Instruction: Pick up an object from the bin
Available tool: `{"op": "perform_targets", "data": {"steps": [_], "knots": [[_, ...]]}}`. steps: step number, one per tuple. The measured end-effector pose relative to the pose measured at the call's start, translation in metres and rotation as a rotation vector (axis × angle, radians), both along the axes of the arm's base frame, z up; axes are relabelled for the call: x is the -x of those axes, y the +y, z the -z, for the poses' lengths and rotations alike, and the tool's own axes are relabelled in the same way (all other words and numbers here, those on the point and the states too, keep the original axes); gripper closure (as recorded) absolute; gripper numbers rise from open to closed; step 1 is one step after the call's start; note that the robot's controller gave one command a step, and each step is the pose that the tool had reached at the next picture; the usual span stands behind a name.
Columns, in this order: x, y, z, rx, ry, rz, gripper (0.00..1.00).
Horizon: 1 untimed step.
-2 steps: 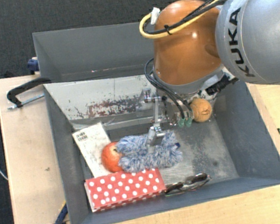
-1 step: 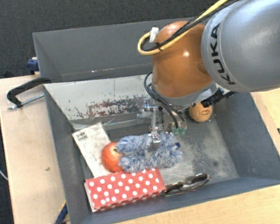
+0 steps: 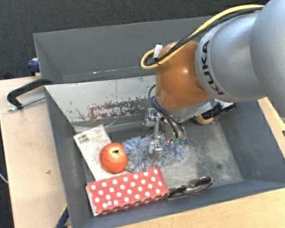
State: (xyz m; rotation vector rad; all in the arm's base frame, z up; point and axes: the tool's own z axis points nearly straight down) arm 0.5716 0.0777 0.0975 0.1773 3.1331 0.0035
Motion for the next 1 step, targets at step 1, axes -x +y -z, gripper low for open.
{"op": "perform_targets", "data": {"steps": [1], "knots": [[-0.0071,-0.0028,0.0247,-0.001,0.004,0.084,0.00]]}}
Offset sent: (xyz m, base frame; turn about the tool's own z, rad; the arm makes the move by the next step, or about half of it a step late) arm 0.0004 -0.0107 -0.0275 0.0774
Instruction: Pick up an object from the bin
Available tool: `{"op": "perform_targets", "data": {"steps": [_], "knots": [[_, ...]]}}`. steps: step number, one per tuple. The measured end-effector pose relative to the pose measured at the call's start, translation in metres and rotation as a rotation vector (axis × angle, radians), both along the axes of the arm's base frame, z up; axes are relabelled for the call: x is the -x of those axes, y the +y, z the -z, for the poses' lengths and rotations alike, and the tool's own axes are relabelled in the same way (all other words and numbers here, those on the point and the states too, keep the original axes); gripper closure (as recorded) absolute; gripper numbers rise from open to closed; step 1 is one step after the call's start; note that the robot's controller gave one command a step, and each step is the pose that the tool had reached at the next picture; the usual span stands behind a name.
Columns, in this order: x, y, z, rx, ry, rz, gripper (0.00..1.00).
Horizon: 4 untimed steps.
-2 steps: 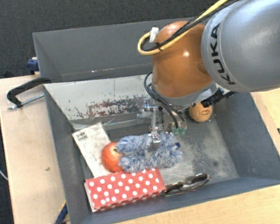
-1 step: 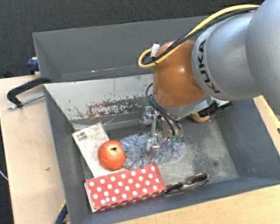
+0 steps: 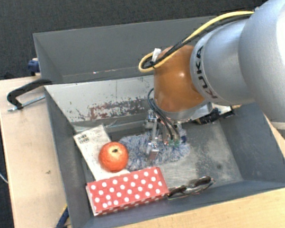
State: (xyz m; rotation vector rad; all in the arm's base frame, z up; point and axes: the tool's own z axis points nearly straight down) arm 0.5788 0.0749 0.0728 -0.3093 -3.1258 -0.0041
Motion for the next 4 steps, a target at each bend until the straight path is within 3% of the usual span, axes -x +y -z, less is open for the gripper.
{"op": "perform_targets", "data": {"steps": [1,2,4], "knots": [[0.0045,-0.0047,-0.0006,-0.002,-0.006,-0.008,0.00],[-0.0031,0.0014,-0.0040,-0.001,-0.010,0.000,1.00],[-0.0020,0.0012,-0.0084,0.000,-0.006,0.000,1.00]]}}
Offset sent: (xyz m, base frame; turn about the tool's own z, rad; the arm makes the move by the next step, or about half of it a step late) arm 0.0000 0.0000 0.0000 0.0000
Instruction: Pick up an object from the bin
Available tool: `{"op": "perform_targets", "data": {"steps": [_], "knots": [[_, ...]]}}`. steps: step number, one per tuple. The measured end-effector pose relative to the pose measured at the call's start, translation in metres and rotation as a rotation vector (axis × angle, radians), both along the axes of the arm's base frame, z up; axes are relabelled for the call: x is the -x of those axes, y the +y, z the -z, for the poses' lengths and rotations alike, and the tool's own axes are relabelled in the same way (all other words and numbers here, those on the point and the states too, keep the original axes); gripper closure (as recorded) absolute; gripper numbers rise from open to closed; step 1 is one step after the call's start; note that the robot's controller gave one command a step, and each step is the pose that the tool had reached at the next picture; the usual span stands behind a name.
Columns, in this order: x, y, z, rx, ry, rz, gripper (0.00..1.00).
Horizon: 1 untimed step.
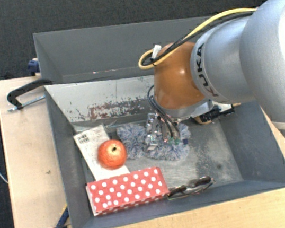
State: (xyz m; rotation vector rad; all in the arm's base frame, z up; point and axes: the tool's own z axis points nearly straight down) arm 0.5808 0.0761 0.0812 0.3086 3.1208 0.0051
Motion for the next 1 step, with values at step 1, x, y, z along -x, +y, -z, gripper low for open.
{"op": "perform_targets", "data": {"steps": [1], "knots": [[0.0011,-0.0001,-0.0162,0.001,0.006,0.000,1.00]]}}
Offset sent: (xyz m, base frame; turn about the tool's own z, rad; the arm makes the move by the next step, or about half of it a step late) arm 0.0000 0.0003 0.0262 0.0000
